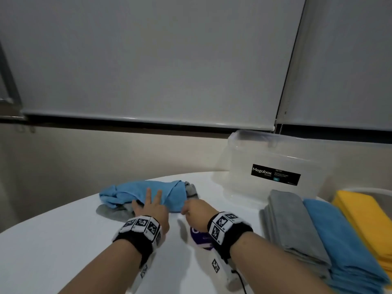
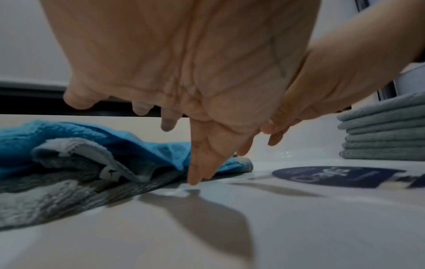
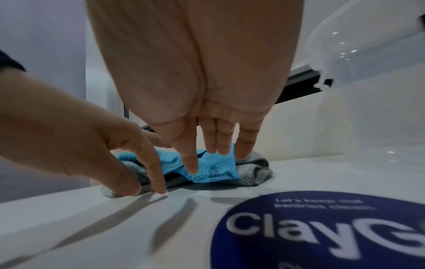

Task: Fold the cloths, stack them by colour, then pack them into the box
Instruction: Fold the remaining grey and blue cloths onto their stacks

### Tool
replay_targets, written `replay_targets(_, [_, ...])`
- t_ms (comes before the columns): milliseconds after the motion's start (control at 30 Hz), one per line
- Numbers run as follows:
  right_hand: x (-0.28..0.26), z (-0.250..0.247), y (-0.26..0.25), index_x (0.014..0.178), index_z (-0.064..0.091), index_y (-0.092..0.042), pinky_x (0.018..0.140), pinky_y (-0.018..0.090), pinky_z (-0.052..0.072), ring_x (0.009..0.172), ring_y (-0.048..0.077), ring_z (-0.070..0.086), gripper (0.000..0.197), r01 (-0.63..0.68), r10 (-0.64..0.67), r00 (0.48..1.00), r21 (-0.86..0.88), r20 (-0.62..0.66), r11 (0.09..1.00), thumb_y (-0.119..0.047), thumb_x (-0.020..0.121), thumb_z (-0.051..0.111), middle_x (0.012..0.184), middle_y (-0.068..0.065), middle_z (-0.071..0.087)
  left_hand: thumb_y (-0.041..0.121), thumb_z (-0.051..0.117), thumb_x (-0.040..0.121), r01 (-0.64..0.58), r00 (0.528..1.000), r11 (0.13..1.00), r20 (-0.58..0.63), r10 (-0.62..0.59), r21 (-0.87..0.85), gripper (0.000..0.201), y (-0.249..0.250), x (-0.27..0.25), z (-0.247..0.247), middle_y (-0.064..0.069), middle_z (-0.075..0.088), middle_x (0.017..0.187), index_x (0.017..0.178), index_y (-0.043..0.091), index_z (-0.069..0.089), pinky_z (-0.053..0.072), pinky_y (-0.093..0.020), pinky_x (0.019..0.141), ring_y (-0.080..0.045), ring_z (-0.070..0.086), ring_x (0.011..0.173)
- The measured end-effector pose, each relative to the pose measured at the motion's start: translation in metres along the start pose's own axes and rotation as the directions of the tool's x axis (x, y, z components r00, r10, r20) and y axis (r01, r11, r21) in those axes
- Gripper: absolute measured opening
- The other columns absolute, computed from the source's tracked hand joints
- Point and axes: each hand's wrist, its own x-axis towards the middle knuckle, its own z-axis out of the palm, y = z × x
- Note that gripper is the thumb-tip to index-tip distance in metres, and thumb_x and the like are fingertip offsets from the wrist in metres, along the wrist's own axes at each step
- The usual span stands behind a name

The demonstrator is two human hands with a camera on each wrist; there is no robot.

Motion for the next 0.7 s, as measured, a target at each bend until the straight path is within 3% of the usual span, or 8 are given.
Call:
replay_targets(100, [0.028,0.012,-0.015,0.114,0.065,-0.006,0.094,0.041,0.048,0.109,0.033,0.057,0.030,-0.028,0.041,0.991,-0.107,0.124,0.994,-0.005,0.090,0.047,0.123,0.014,0.056,0.024,0.050,0.088,0.019,0.997,0.994,0.070,-0.027,0.108,0.058,-0.013,0.008,0.004,0.000,-0.013,0.160,0.145,0.029,0.037,-0.004,-0.071,0.106,-0.032,-0.020,0.145])
replay_targets(200, [0.037,0.016,-0.025,0.121,0.057,0.002,0.091,0.040,0.047,0.107,0.033,0.057,0.031,-0.068,0.141,0.961,-0.293,0.236,0.954,-0.009,0.094,0.047,0.120,0.019,0.056,0.022,0.049,0.087,0.040,0.995,0.995,0.089,-0.048,0.086,0.061,-0.016,0.012,0.006,0.001,0.014,0.158,0.145,0.026,0.033,-0.005,-0.072,0.105,-0.025,0.000,0.148])
replay_targets(267, [0.037,0.018,-0.028,0.124,0.054,0.001,0.094,0.041,0.046,0.109,0.033,0.057,0.033,-0.081,0.187,0.948,-0.372,0.258,0.925,-0.013,0.094,0.049,0.110,0.019,0.052,0.017,0.046,0.086,0.060,0.998,0.998,0.032,-0.061,0.019,0.054,-0.015,0.009,0.004,0.001,0.039,0.144,0.140,0.022,0.039,-0.002,-0.070,0.108,-0.021,0.026,0.141])
replay_targets(333, [0.034,0.016,-0.027,0.126,0.052,-0.001,0.095,0.041,0.046,0.114,0.033,0.056,0.035,-0.121,0.231,0.944,-0.402,0.237,0.908,-0.016,0.094,0.050,0.114,0.016,0.053,0.013,0.041,0.087,0.060,0.996,0.996,-0.064,-0.065,-0.069,0.049,-0.016,0.003,-0.003,0.002,0.047,0.134,0.135,0.021,0.040,0.004,-0.067,0.111,-0.021,0.044,0.129])
replay_targets(433, [0.024,0.011,-0.025,0.126,0.054,-0.001,0.095,0.040,0.045,0.115,0.033,0.056,0.035,-0.133,0.260,0.933,-0.432,0.249,0.892,-0.019,0.096,0.048,0.121,0.015,0.056,0.014,0.039,0.089,0.013,0.970,0.978,-0.233,-0.062,-0.206,0.044,-0.026,-0.004,-0.020,0.002,0.047,0.132,0.132,0.021,0.039,0.013,-0.062,0.112,-0.020,0.050,0.121])
replay_targets(533, [0.010,0.000,-0.019,0.123,0.056,0.002,0.086,0.036,0.046,0.098,0.030,0.057,0.031,-0.094,0.211,0.947,-0.422,0.241,0.902,-0.010,0.095,0.047,0.109,0.016,0.057,0.010,0.042,0.090,-0.124,0.914,0.915,-0.402,-0.045,-0.384,0.038,-0.040,-0.010,-0.045,0.000,0.049,0.131,0.127,0.021,0.045,0.023,-0.052,0.113,-0.024,0.050,0.119])
replay_targets(633, [0.000,-0.013,-0.016,0.121,0.051,-0.004,0.087,0.036,0.046,0.099,0.029,0.055,0.031,-0.108,0.110,0.994,-0.143,0.008,0.984,-0.012,0.091,0.050,0.122,0.013,0.053,0.001,0.047,0.088,-0.381,0.801,0.780,-0.599,0.010,-0.496,0.027,-0.049,-0.031,-0.078,-0.005,0.059,0.115,0.108,0.016,0.057,0.042,-0.032,0.093,-0.027,0.055,0.104])
replay_targets(700, [-0.009,-0.027,-0.021,0.124,0.043,-0.012,0.092,0.039,0.045,0.111,0.030,0.051,0.039,-0.052,0.065,0.950,0.050,-0.306,0.997,-0.019,0.088,0.055,0.127,0.010,0.047,-0.005,0.049,0.083,-0.516,0.738,0.713,-0.669,0.088,-0.475,0.025,-0.050,-0.051,-0.102,-0.003,0.062,0.100,0.094,0.015,0.060,0.045,-0.030,0.083,-0.024,0.057,0.094])
